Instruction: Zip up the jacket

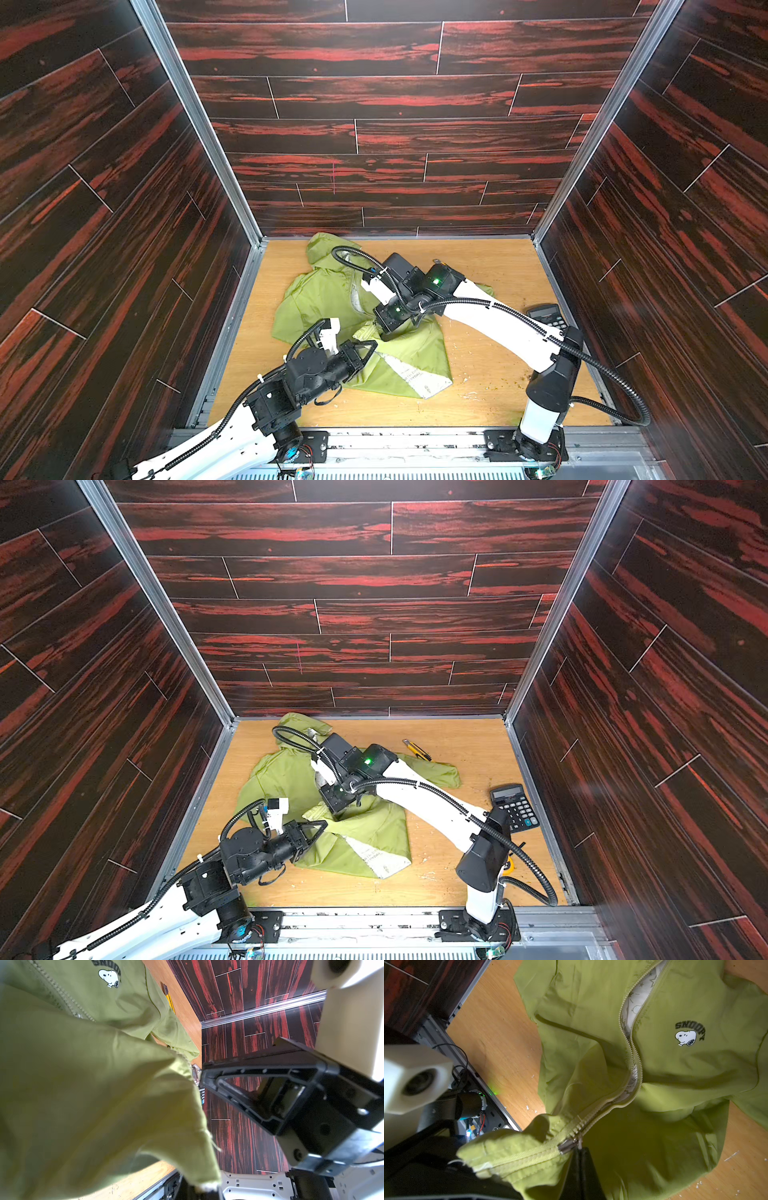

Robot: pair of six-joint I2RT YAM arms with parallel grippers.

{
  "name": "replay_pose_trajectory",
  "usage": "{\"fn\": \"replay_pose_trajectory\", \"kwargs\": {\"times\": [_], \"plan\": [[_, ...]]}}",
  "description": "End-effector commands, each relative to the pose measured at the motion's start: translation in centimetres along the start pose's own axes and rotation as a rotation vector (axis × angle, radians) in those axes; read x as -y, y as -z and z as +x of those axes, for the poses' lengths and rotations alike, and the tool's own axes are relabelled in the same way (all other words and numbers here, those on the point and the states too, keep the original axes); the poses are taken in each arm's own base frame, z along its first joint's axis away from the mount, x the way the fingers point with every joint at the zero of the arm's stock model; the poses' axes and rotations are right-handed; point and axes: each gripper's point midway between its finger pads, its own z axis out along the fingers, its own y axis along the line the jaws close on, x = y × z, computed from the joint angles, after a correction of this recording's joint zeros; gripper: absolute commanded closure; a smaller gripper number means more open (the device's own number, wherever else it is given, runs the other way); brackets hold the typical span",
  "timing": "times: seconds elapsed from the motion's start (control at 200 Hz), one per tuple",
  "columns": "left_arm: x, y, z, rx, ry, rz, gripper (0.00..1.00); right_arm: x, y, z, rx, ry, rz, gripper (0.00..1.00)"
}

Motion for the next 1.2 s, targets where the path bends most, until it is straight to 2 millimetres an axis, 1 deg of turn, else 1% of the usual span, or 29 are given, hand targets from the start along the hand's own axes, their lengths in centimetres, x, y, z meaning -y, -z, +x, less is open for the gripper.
{"fn": "replay_pose_trajectory", "kwargs": {"times": [0.0, 0.055, 0.11, 0.17, 0.21, 0.281, 0.496, 0.621, 0.746, 0.857, 0.902, 0.967, 1.027, 1.092, 1.197], "plan": [[0.3, 0.4, 0.0, -0.001, 0.009, 0.017, 0.9, 1.3, -0.3, -1.0, 0.015, -0.033, 0.04, 1.0], [0.3, 0.5, -0.4, 0.022, 0.015, 0.018, 0.72, 1.0, -0.1, -0.8, 0.014, -0.036, 0.023, 1.0], [0.5, 0.5, -0.7, 0.045, 0.018, 0.034, 0.62, 0.7, 0.1, -0.7, 0.014, -0.04, 0.007, 1.0], [0.6, 0.6, -1.2, 0.072, 0.023, 0.046, 0.54, 0.4, 0.1, -0.4, 0.009, -0.041, -0.004, 1.0], [0.8, 0.6, -1.5, 0.089, 0.024, 0.057, 0.51, 0.3, 0.2, -0.3, 0.009, -0.044, -0.009, 1.0], [1.1, 0.4, -1.9, 0.113, 0.032, 0.078, 0.49, 0.1, 0.5, -0.2, 0.011, -0.048, -0.017, 1.0], [1.8, -0.9, -1.5, 0.088, 0.032, 0.092, 0.47, -0.4, 0.8, 0.0, 0.011, -0.053, -0.034, 1.0], [1.7, -1.1, -2.0, 0.121, 0.047, 0.097, 0.48, -0.6, 1.1, 0.3, 0.01, -0.053, -0.038, 1.0], [0.9, -0.6, -3.0, 0.186, 0.078, 0.094, 0.58, -0.5, 1.2, 0.7, 0.004, -0.051, -0.037, 1.0], [0.4, 0.0, -3.4, 0.215, 0.096, 0.099, 0.69, -0.3, 1.1, 1.1, 0.001, -0.05, -0.029, 1.0], [0.2, 0.1, -3.4, 0.214, 0.099, 0.093, 0.73, -0.3, 1.2, 1.1, 0.003, -0.048, -0.031, 1.0], [-0.1, 0.1, -3.1, 0.203, 0.103, 0.08, 0.82, -0.4, 1.3, 1.0, 0.007, -0.047, -0.035, 1.0], [-0.4, 0.0, -2.9, 0.189, 0.109, 0.069, 0.86, -0.5, 1.5, 0.8, 0.016, -0.047, -0.037, 1.0], [-0.7, -0.2, -2.6, 0.172, 0.112, 0.06, 0.83, -0.6, 1.6, 0.5, 0.022, -0.048, -0.045, 1.0], [-1.0, -0.5, -2.2, 0.156, 0.118, 0.051, 0.63, -1.0, 1.7, 0.0, 0.026, -0.042, -0.059, 1.0]]}}
